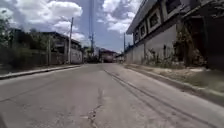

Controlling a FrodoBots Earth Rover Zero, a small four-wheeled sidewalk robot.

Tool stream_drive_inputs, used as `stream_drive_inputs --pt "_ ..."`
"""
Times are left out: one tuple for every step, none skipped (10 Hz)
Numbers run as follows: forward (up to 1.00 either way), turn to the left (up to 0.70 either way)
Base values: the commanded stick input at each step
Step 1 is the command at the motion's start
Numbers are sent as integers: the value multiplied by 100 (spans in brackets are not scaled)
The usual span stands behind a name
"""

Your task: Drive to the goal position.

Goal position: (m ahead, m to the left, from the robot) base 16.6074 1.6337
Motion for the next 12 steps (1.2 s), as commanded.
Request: stream_drive_inputs --pt "100 0" --pt "100 0" --pt "100 0" --pt "100 0" --pt "100 0" --pt "100 0" --pt "100 0" --pt "100 0" --pt "100 0" --pt "100 0" --pt "100 0" --pt "100 0"
